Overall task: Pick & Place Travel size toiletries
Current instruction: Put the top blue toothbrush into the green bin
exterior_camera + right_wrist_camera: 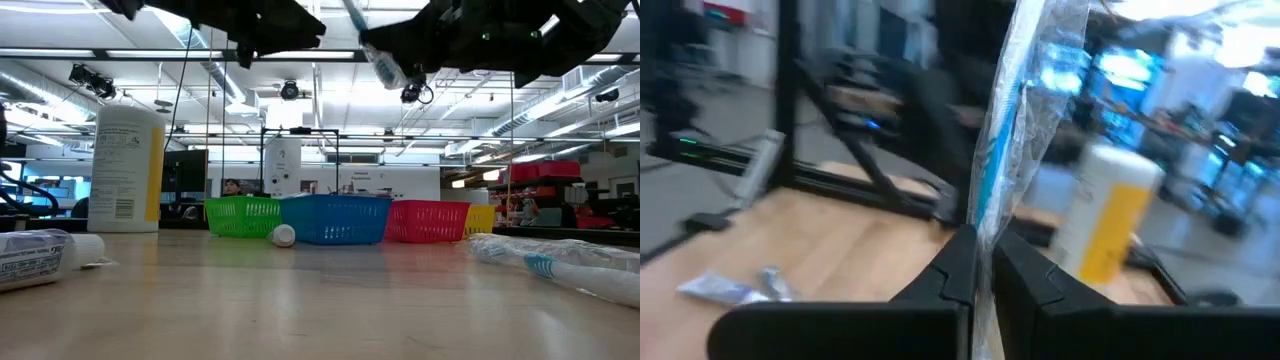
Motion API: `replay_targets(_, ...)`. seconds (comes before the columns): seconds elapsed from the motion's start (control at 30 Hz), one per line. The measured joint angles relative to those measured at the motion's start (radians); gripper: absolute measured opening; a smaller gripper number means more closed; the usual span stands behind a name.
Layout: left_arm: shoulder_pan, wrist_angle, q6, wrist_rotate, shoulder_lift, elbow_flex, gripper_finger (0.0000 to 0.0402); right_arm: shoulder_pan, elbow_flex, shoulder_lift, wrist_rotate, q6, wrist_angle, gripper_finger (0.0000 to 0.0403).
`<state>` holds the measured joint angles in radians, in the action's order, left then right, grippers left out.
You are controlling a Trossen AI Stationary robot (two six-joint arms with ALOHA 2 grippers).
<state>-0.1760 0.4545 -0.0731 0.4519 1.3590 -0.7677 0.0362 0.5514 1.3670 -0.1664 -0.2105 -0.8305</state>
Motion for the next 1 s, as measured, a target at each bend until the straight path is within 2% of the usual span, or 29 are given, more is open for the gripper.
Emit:
replay_targets(0.07, 0.038, 0.0, -0.041, -0.053, 0.0, 0.0, 0.0138, 0.012, 0.0, 0.0, -0.043, -0.017, -0.023, 0.0024)
replay_targets(0.23, 0.08, 0.03, -0.073, -0.134, 0.0, 0.0, 0.0146, 0.047, 0.004, 0.0, -0.046, -0.042, -0.042, 0.0024)
replay_targets(0.4, 0.081, 0.101, -0.032, -0.127, 0.0, 0.0, 0.0171, 0.063, 0.032, 0.006, -0.051, -0.032, -0.042, 0.0024)
replay_targets(0.6, 0.09, 0.15, -0.033, -0.131, 0.0, 0.0, 0.0196, 0.057, 0.076, 0.033, -0.107, -0.013, -0.042, 0.0025)
replay_targets(1.0, 0.088, 0.137, -0.015, -0.131, 0.0, 0.001, 0.0196, 0.048, 0.104, 0.105, -0.095, -0.006, -0.055, 0.0025)
